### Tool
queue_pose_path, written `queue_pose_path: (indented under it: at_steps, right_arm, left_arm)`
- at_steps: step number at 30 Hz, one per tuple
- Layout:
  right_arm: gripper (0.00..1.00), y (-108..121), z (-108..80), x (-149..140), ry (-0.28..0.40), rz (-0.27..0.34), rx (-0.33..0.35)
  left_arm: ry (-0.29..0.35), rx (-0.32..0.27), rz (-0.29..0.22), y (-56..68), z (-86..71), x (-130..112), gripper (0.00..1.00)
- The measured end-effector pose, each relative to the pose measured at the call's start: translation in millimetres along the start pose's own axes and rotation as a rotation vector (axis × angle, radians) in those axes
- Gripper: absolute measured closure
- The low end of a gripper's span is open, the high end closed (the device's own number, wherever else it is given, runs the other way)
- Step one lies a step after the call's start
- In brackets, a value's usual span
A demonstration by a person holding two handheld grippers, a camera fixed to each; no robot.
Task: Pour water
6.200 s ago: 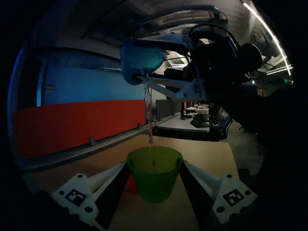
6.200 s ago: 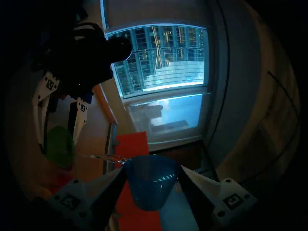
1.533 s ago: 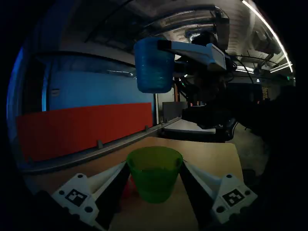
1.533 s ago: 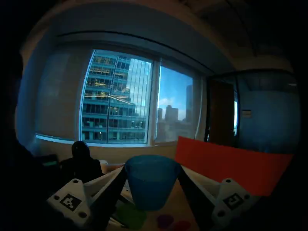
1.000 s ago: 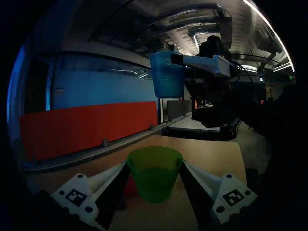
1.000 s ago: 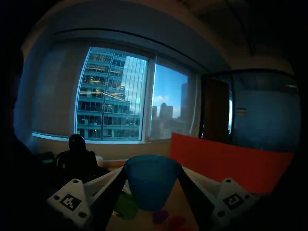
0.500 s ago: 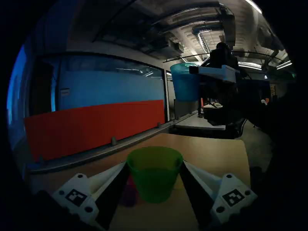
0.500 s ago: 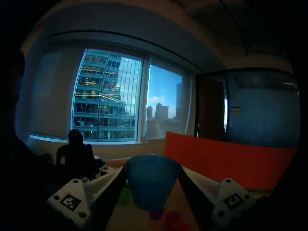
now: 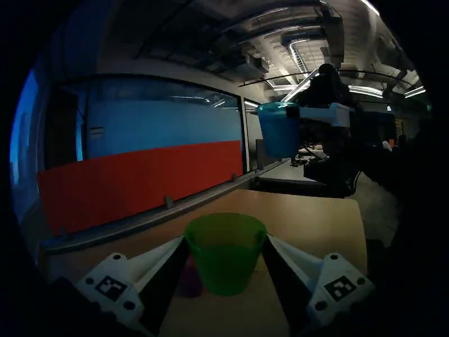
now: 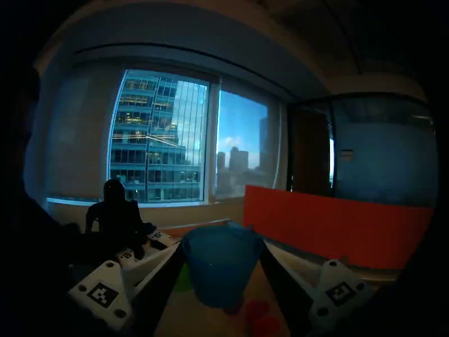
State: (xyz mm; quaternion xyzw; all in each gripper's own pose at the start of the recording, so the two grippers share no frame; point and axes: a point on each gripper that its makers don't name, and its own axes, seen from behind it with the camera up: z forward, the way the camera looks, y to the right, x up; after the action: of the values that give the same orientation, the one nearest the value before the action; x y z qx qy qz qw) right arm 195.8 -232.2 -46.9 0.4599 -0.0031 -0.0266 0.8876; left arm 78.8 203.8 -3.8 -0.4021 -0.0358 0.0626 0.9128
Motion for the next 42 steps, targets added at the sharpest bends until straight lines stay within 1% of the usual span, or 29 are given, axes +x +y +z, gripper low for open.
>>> queue_pose_path:
  at_steps: [8, 12, 18, 29, 36, 42]
  right_arm:
    - [0.07, -3, 1.0, -19, -0.033, 0.007, 0.016]
    - [0.07, -8, 1.2, -33, -0.064, -0.008, 0.031]
    - [0.07, -12, 1.1, -55, -0.12, -0.029, 0.037]
    - [0.06, -12, -0.5, -82, -0.183, -0.016, 0.053]
    - [0.06, -14, 1.7, -107, -0.235, -0.02, 0.075]
    - [0.06, -16, 5.6, -123, -0.27, -0.035, 0.09]
  left_arm:
    - [-0.009, -0.008, -0.005, 1.3, -0.2, -4, 0.14]
    - [-0.021, -0.008, -0.007, 0.3, 0.0, -10, 0.14]
    - [-0.045, -0.018, -0.008, 2.4, 1.3, -18, 0.14]
    - [-0.074, -0.023, -0.015, 1.5, 3.5, -30, 0.14]
    - [-0.108, -0.03, -0.023, 0.6, 5.3, -46, 0.14]
    - [-0.144, -0.043, -0.019, 3.2, 8.0, -59, 0.14]
